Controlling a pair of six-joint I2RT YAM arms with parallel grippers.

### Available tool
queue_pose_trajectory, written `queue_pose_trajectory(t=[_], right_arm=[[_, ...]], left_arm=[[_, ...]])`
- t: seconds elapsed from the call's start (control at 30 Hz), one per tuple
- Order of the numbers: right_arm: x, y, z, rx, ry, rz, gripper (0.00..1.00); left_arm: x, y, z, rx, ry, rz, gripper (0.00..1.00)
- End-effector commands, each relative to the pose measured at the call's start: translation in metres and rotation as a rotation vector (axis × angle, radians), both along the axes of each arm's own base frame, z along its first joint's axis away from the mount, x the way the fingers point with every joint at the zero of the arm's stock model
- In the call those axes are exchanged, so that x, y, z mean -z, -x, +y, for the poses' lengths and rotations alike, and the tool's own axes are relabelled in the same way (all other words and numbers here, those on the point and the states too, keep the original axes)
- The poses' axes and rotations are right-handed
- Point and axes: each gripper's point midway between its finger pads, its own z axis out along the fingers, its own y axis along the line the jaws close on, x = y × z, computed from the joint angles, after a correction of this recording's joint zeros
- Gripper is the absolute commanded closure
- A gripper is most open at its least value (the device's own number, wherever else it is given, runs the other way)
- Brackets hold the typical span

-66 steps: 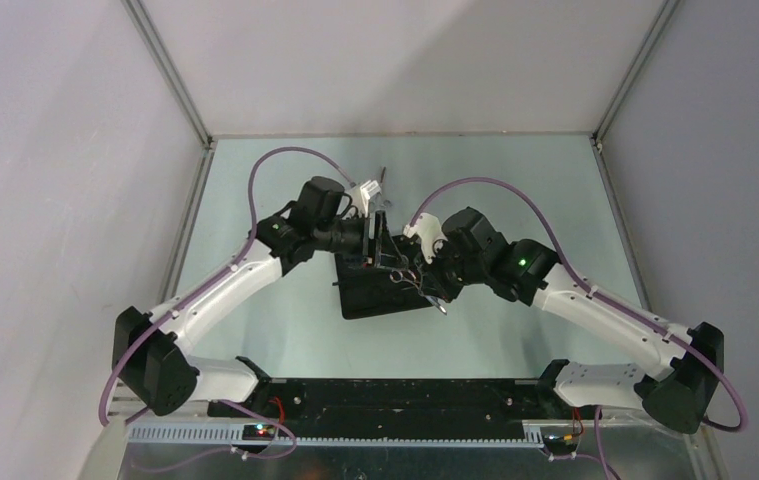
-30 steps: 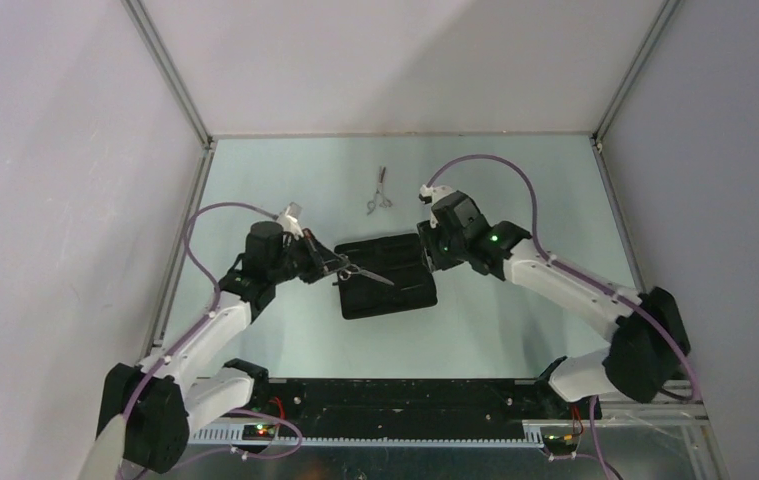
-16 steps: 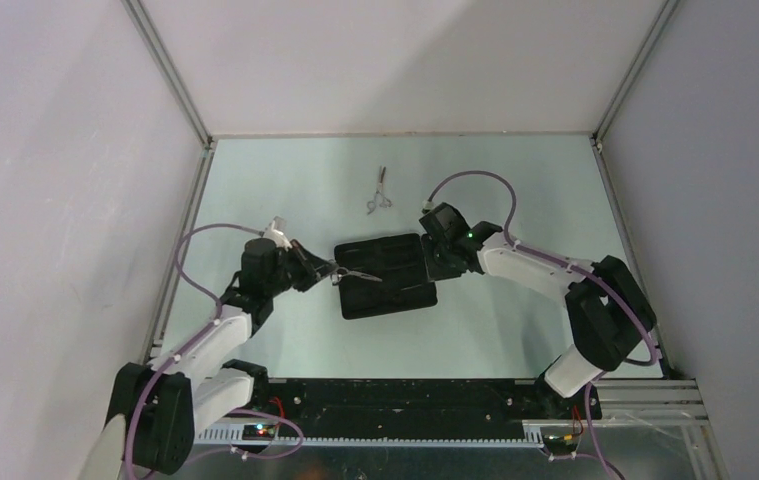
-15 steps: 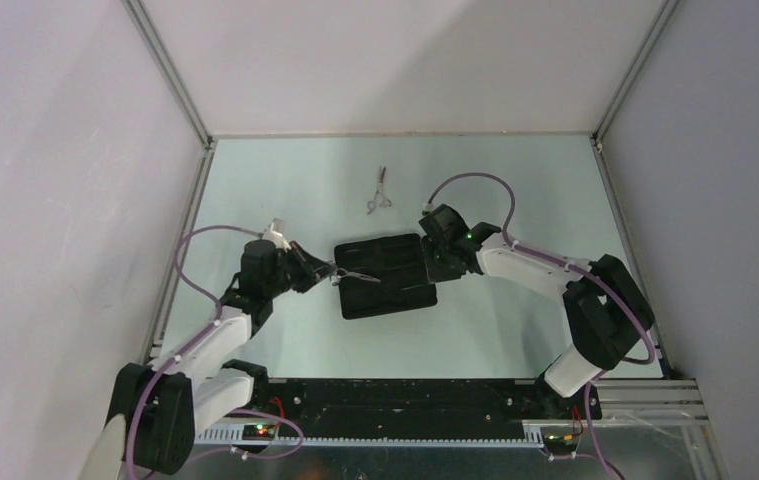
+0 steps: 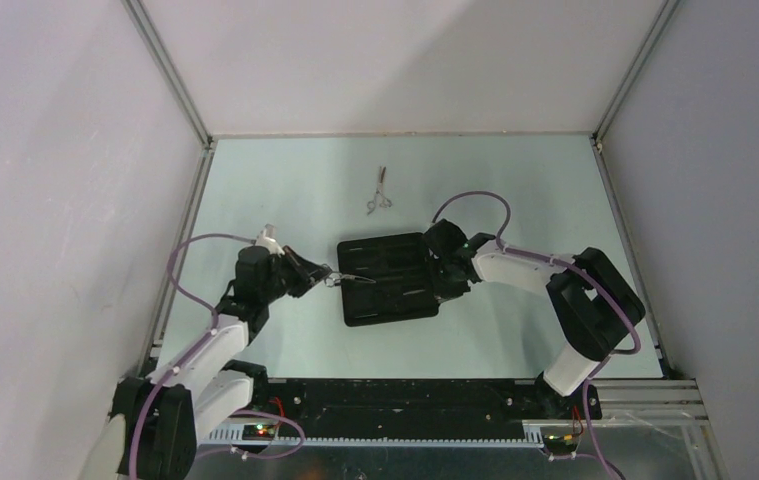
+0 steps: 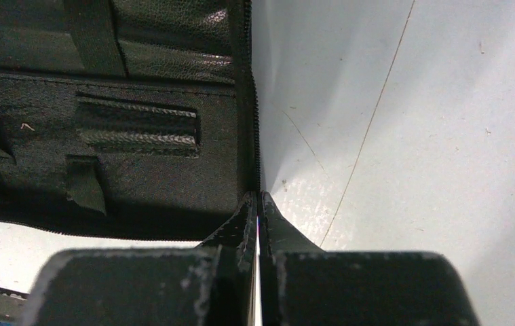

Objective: Sort the hair-cutting tools
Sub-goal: Pick up the scissors from the center of the board.

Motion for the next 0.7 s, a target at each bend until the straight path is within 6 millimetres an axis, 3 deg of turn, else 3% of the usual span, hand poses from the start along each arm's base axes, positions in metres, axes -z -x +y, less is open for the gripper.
queue_pose_trajectory(t=[0.0, 0.17, 0.4, 0.67], right_arm=[[0.012, 0.006, -0.005, -0.010, 0.020, 0.044, 1.00], [0.016, 0.005, -0.007, -0.007, 0.028, 0.052, 1.00], [0.017, 0.009, -0.002, -0.025, 0.000, 0.076, 1.00], [0.021, 0.010, 0.001, -0.036, -0.017, 0.096, 1.00]], left_arm=[[0.003, 0.007, 0.005, -0.007, 0.001, 0.000, 1.00], [0.002, 0.021, 0.012, -0.029, -0.003, -0.009, 1.00], [0.019, 0.038, 0.011, -0.043, 0.049, 0.066, 1.00], [0.031, 0.042, 0.004, -0.036, 0.120, 0.085, 1.00]])
